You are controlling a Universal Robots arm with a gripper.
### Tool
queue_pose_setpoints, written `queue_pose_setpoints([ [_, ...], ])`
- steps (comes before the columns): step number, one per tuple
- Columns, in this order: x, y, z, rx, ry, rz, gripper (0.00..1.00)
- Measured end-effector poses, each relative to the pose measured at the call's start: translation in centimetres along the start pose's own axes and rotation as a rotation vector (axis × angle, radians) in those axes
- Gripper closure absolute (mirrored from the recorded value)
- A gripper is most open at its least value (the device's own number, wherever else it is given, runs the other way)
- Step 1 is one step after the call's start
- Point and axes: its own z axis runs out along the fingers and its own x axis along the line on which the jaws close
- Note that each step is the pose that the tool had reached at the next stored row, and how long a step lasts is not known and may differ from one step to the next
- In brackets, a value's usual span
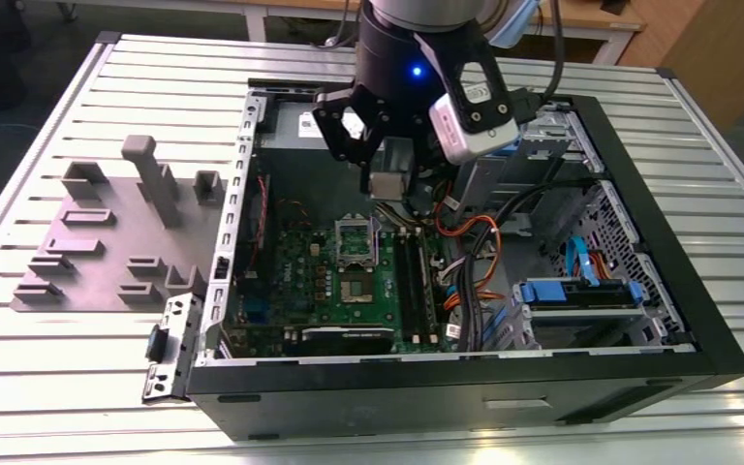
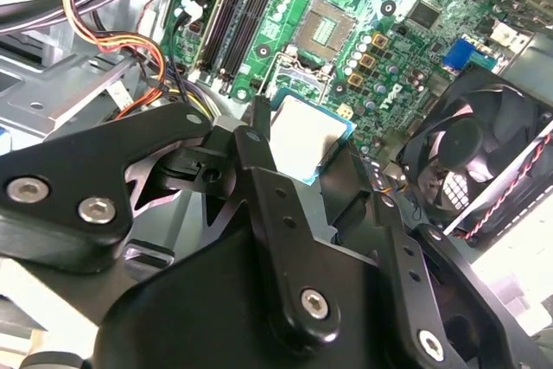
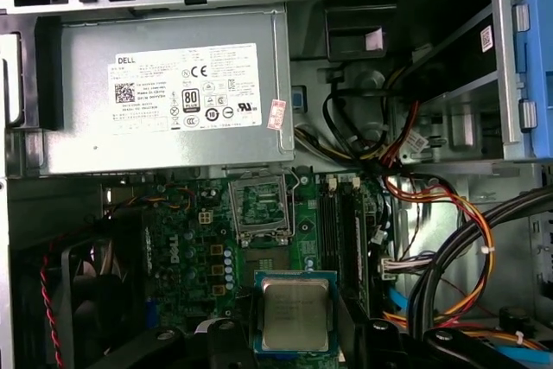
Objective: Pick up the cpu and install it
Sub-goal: 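Place the cpu into insertion slot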
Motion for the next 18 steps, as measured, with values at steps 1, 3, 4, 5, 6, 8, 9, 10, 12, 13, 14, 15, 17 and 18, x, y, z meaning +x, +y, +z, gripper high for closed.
queue_pose_setpoints([
  [1,0.03,-0.01,0.05,0.0,0.0,0.0,0.53],
  [3,0.05,-0.01,0.07,0.0,0.0,0.0,0.53],
  [4,0.07,-0.01,0.09,0.0,-0.0001,0.0,0.53],
  [5,0.11,-0.02,0.1,0.0,-0.0001,0.0,0.53],
  [6,0.16,-0.02,0.11,0.0,-0.0001,0.0,0.53],
  [8,0.21,-0.02,0.13,0.0,0.0,0.0,0.53],
  [9,0.23,-0.03,0.15,0.0,0.0,0.0,0.53],
  [10,0.24,-0.03,0.16,0.0,0.0,0.0,0.53],
  [12,0.3,-0.03,0.19,0.0,0.0,0.0,0.53],
  [13,0.32,-0.03,0.21,0.0,-0.0001,0.0,0.53],
  [14,0.34,-0.04,0.22,0.0001,0.0,0.0,0.53],
  [15,0.4,-0.05,0.24,-0.0001,-0.0001,0.0,0.53],
  [17,0.51,-0.06,0.28,0.0,0.0,0.0,0.53],
  [18,0.55,-0.06,0.3,0.0001,0.0,0.0,0.53],
])
